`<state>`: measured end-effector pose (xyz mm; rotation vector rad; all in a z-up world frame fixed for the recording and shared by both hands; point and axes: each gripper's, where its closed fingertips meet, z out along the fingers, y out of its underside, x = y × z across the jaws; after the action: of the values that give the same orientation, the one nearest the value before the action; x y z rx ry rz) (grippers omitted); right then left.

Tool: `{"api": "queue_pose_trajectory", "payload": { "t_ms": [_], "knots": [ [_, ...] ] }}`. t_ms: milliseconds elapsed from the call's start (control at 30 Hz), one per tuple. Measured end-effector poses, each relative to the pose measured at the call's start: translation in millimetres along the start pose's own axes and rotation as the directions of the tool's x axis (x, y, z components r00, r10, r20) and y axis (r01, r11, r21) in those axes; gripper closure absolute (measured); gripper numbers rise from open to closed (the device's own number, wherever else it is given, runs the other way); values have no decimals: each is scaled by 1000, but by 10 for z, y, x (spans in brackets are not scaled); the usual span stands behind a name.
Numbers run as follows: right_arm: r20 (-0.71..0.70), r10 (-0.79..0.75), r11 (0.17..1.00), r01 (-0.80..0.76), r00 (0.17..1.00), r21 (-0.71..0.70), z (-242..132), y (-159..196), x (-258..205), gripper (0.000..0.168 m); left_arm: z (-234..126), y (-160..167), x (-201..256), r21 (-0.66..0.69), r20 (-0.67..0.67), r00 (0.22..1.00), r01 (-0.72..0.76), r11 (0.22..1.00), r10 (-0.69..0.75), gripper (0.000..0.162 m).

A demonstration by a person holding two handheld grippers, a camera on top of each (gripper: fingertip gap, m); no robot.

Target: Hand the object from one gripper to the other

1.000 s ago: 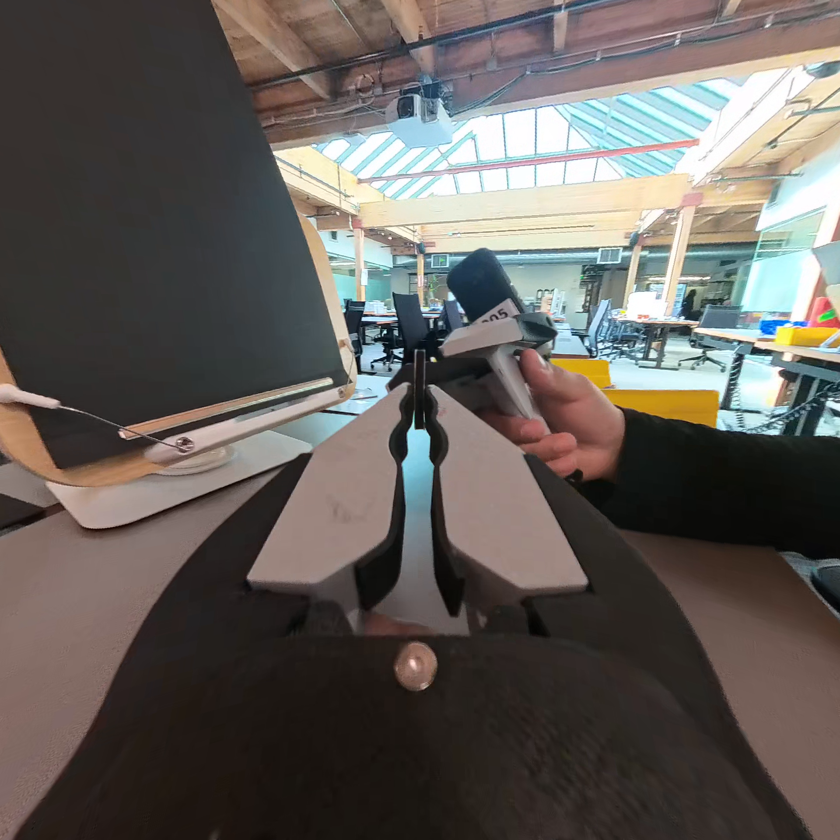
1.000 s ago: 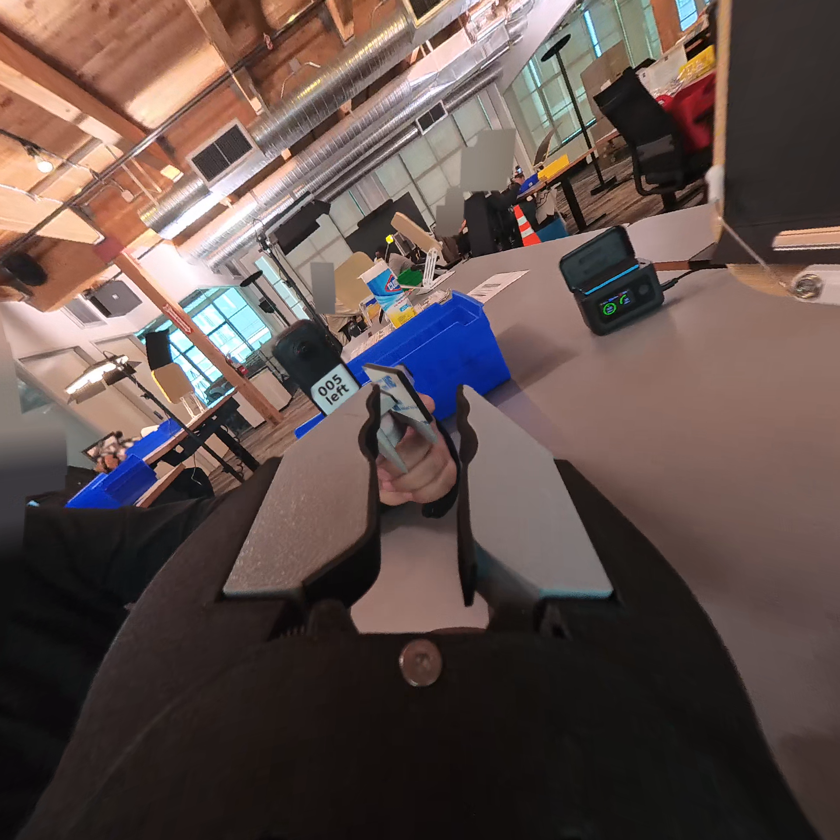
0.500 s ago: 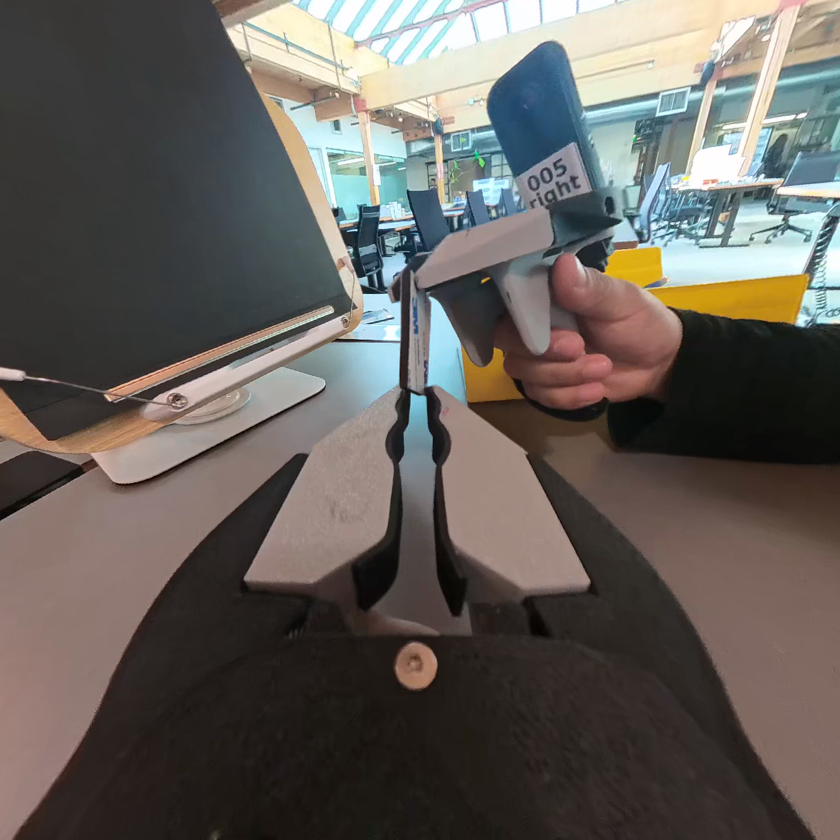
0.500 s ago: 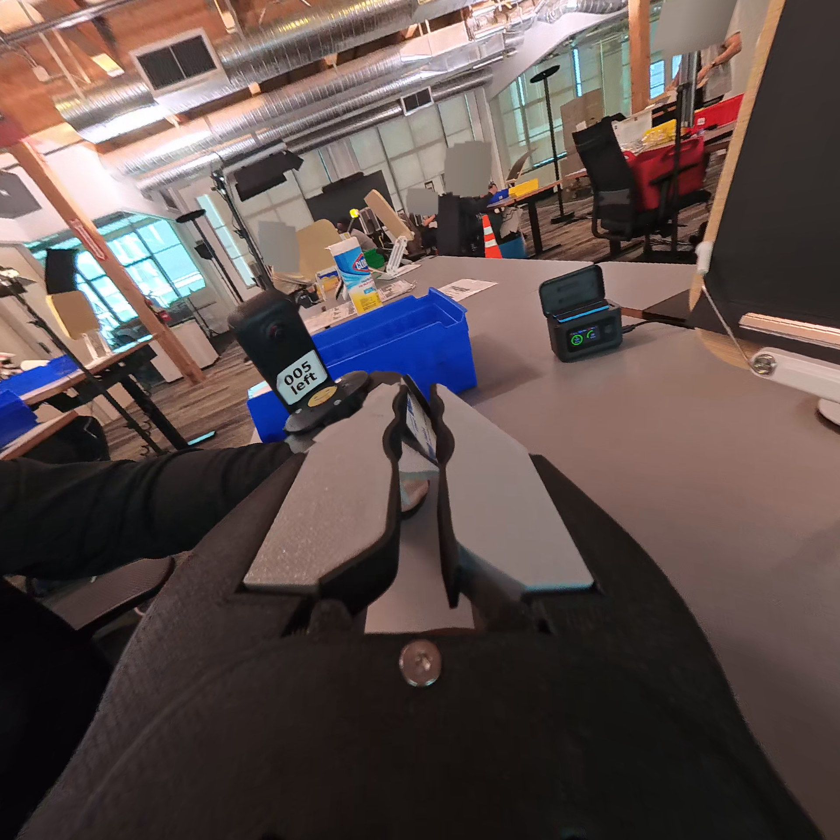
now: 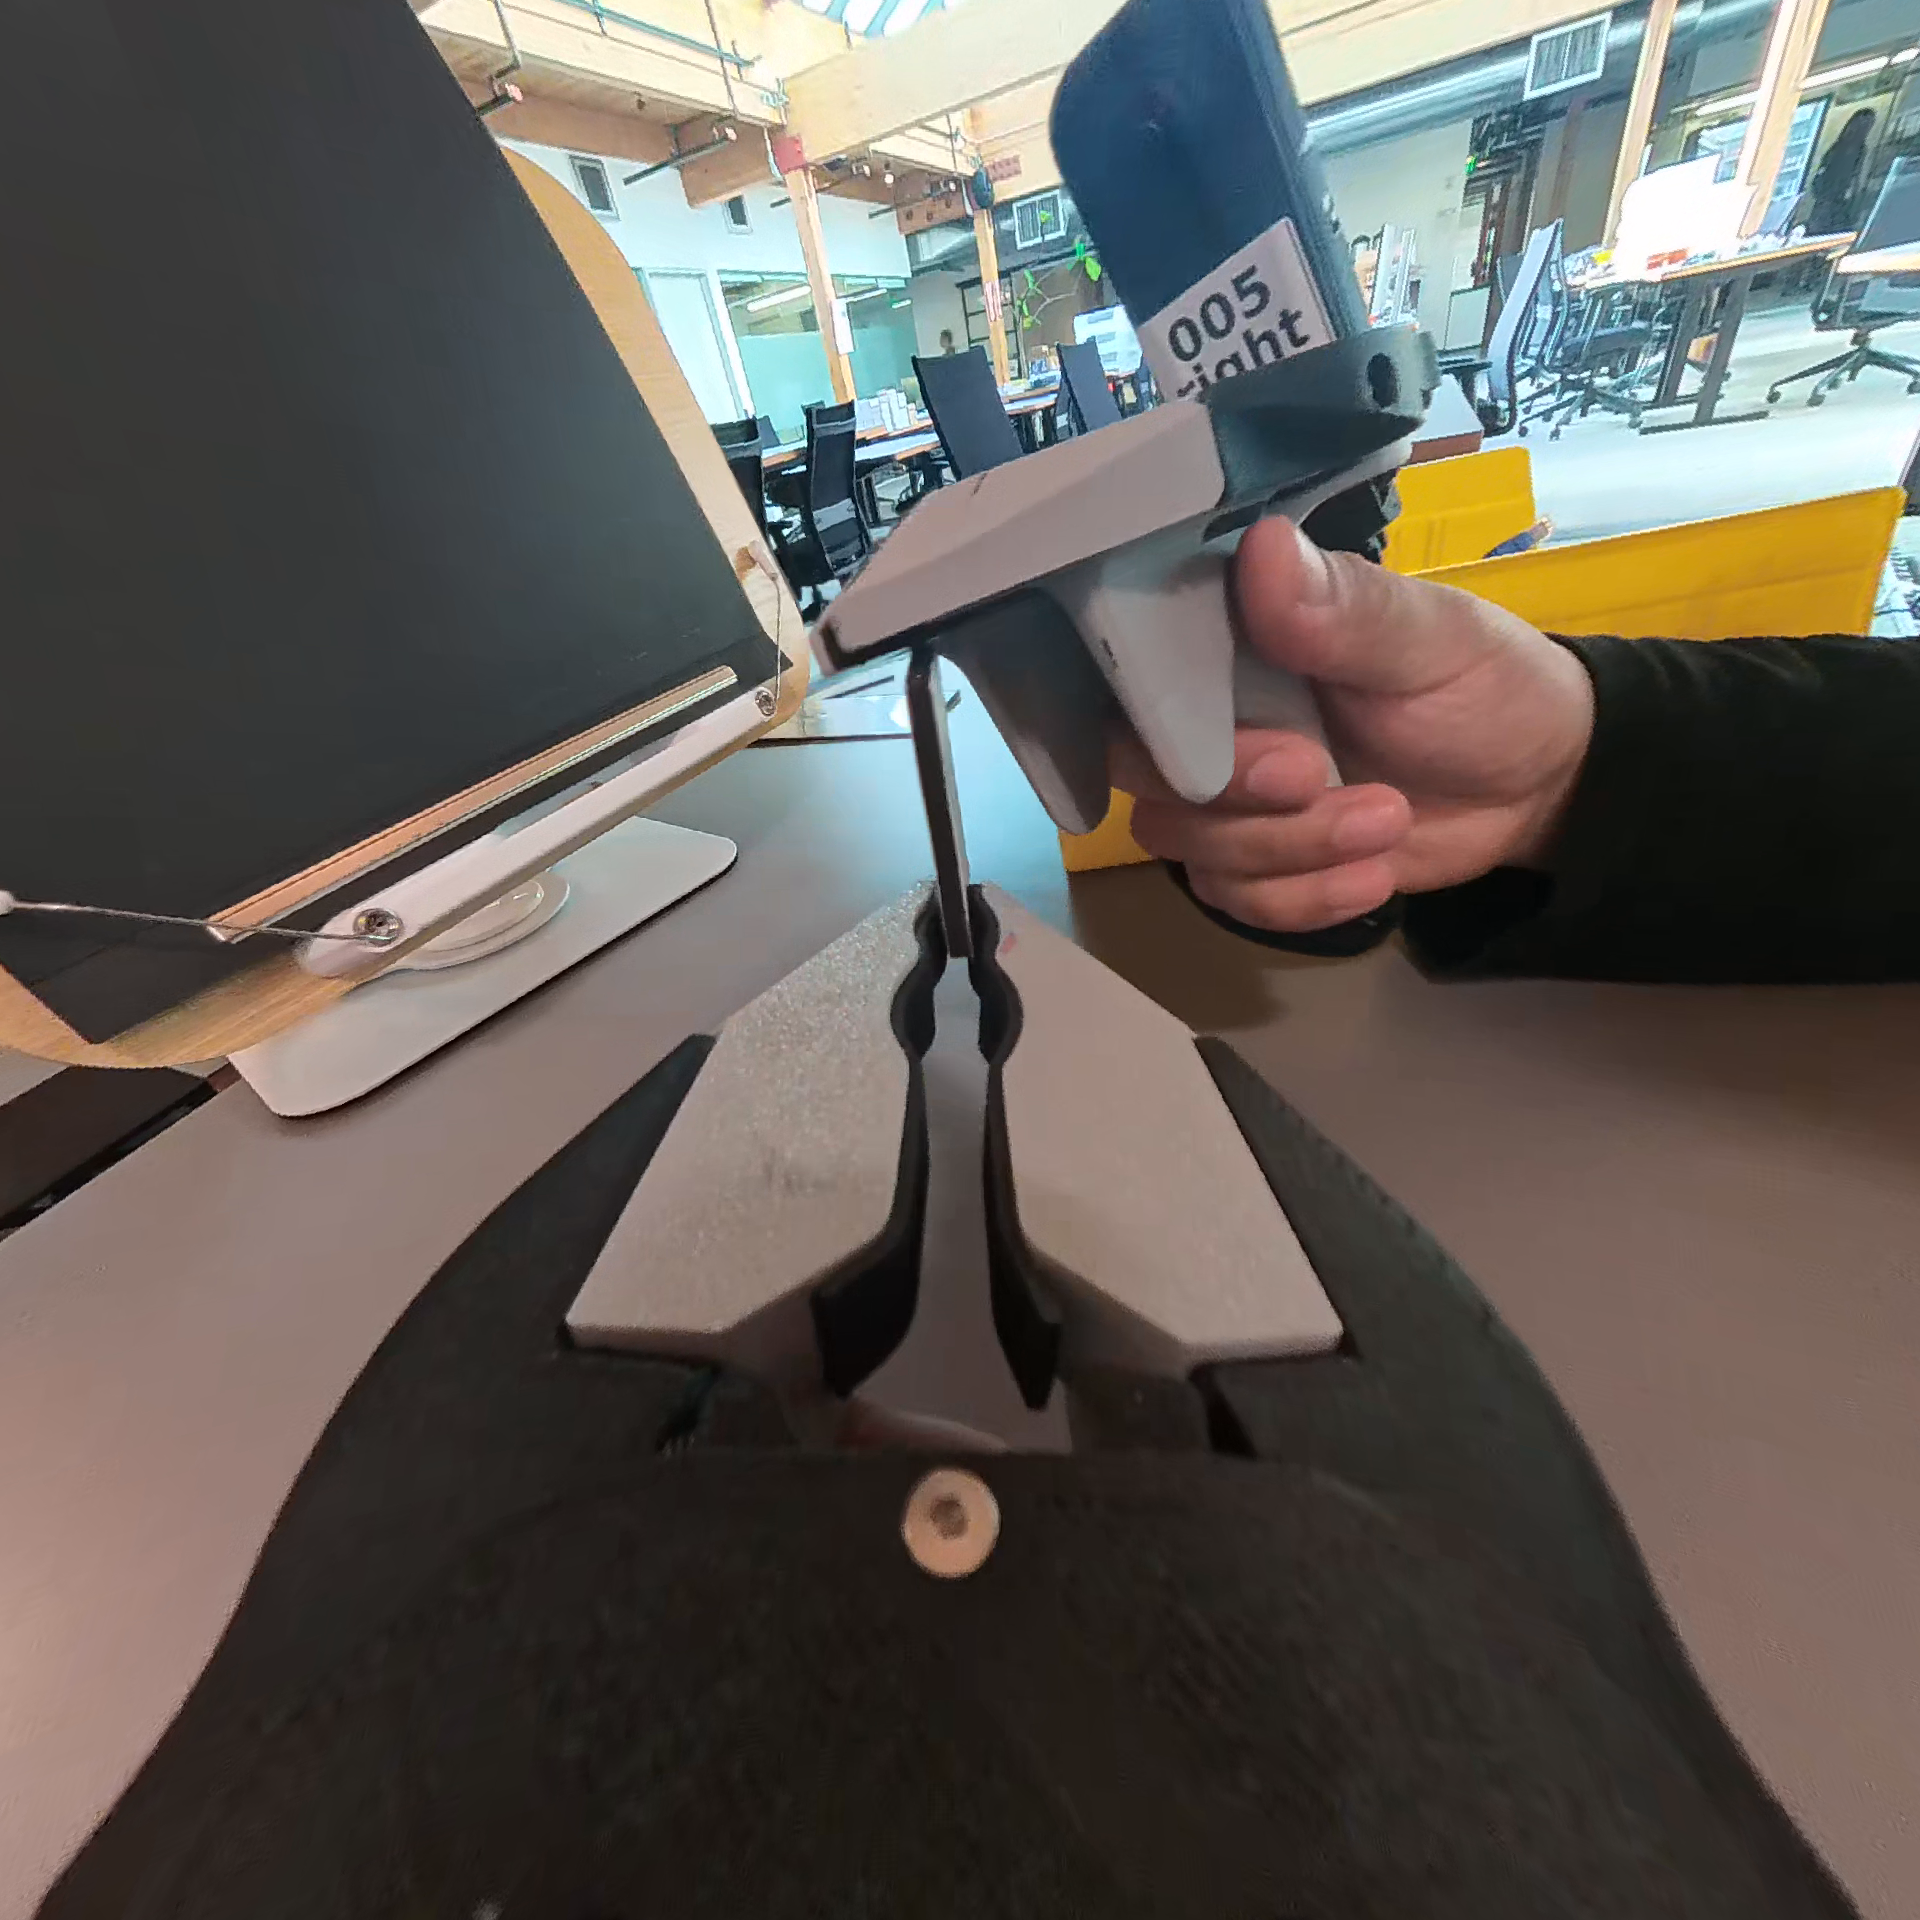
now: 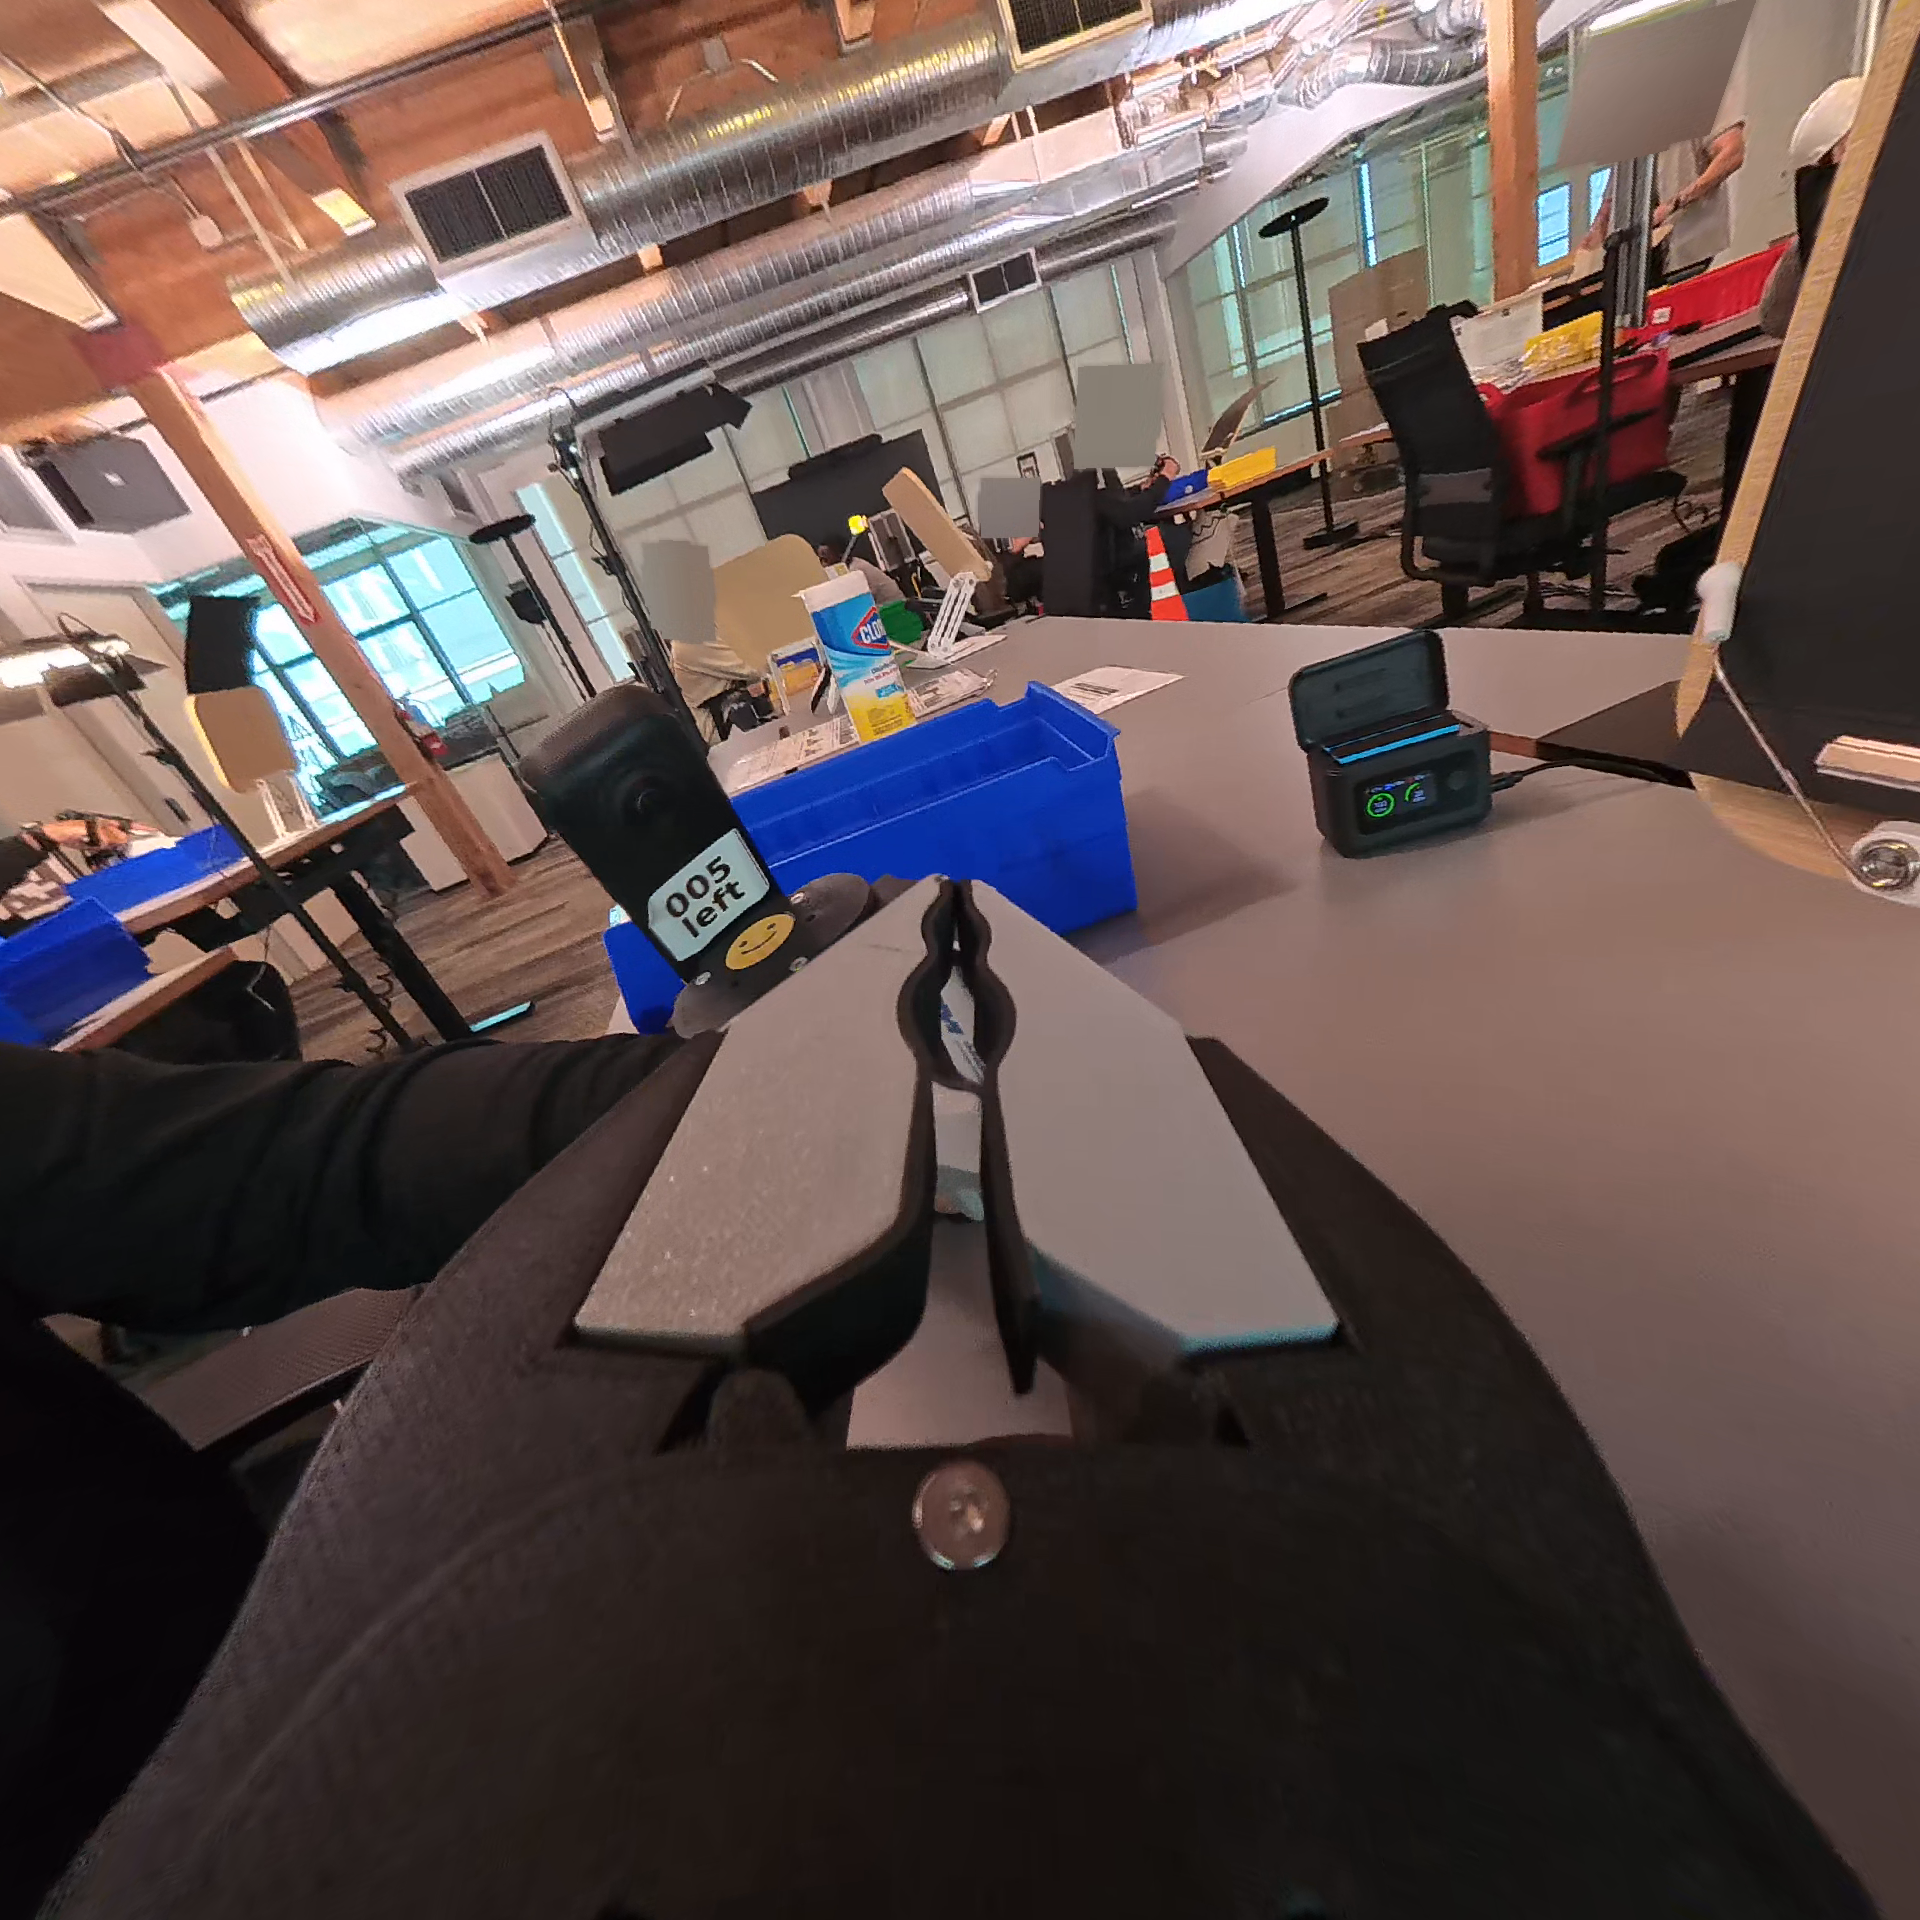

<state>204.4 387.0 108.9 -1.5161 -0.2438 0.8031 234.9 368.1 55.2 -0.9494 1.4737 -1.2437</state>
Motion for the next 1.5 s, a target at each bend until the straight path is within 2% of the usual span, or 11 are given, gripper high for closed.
{"api": "queue_pose_trajectory", "payload": {
  "t_ms": [100,167,400,600,900,1033,1133,1233,1300,1333,1500],
  "knots": [
    [-11,-12,1000,12,1000,6,-12,-15,10,168,-12,-13,-14,12,4,1000,9,1000,-9,162],
    [-37,-8,1000,9,999,23,-31,-48,53,155,-18,-23,-27,21,8,1000,13,1000,-13,162],
    [-24,59,996,-58,998,72,-102,-143,97,141,-35,-43,-106,40,46,999,25,999,-26,162],
    [-5,63,998,-63,998,22,-29,-26,75,127,-43,-47,-179,48,82,996,35,998,-39,162],
    [20,52,998,-52,998,26,-60,-52,48,128,-122,-167,-87,121,-115,960,267,956,-254,162],
    [29,74,997,-74,997,17,-71,-43,64,127,-133,-186,56,77,-289,863,452,888,-414,162],
    [50,93,995,-90,994,-49,-31,75,47,129,-134,-176,83,51,-318,836,485,873,-446,162],
    [27,101,990,-97,995,-102,22,195,79,143,-116,-153,144,25,-316,851,449,893,-419,162],
    [56,105,987,-98,993,-126,35,234,31,166,-93,-117,164,1,-296,869,416,909,-397,160],
    [66,118,985,-109,991,-133,32,236,11,168,-90,-95,162,-8,-278,889,376,927,-363,159],
    [10,292,950,-289,956,-118,-28,180,156,168,-117,149,51,-108,-105,993,-58,992,47,130]
  ]
}}
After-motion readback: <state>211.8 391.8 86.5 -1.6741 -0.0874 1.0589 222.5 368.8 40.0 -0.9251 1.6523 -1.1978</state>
